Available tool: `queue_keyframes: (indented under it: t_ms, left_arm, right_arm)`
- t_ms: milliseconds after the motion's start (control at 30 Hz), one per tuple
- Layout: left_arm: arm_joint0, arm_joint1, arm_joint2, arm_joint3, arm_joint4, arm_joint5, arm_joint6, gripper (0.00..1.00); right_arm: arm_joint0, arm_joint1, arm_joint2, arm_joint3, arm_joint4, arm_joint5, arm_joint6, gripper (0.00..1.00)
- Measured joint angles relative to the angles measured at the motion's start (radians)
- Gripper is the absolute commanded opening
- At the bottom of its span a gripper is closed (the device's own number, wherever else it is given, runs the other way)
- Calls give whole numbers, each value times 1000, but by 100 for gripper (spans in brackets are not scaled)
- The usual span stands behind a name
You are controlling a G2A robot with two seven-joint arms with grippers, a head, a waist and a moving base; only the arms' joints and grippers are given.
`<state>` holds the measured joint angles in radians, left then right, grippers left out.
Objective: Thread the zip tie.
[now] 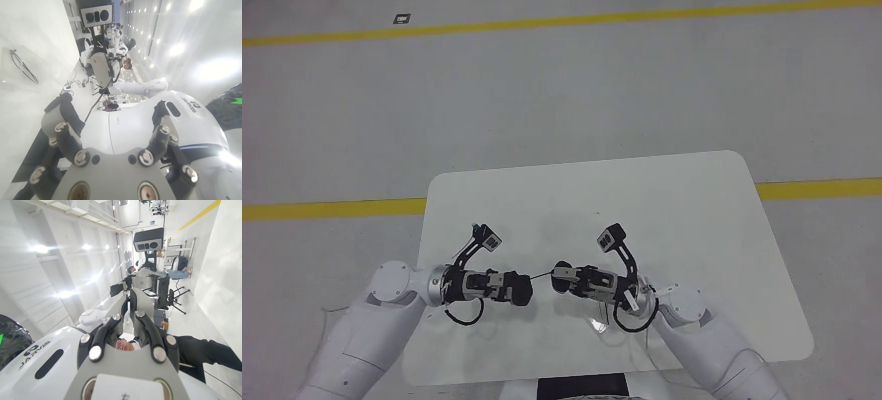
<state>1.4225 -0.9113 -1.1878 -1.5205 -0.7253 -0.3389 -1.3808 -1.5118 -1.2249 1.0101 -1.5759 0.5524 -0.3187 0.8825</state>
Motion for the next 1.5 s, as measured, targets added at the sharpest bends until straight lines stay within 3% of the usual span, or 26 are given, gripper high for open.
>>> queue_keyframes:
  t_ms: [233, 433, 567, 1033, 1167, 1400, 1433, 1500]
  left_arm:
    - [-34, -8, 34, 23, -21, 20, 4, 100]
    - [-33, -8, 35, 20, -18, 20, 7, 100]
    - [-32, -10, 52, -3, 1, 21, 42, 100]
    - [-36, -12, 65, -12, -10, 11, 35, 100]
    - [-32, -13, 73, -27, 10, 19, 78, 100]
    - [-32, -9, 72, -33, 45, 25, 99, 100]
    - [-31, -9, 72, -34, 48, 24, 100, 93]
    - [-30, -8, 71, -36, 50, 24, 101, 69]
  right_arm:
    - [1, -11, -17, 19, 59, -21, -17, 0]
    - [1, -11, -18, 20, 59, -21, -18, 0]
    - [-7, -12, -26, 1, 44, -13, -46, 0]
    - [-10, -12, -33, -2, 36, -18, -57, 0]
    - [-15, -8, -29, -15, 3, -6, -69, 0]
    - [-30, 5, -6, -43, -75, 14, -68, 0]
    - [-33, 6, -3, -47, -86, 17, -71, 0]
    - [-38, 10, 3, -56, -105, 24, -74, 0]
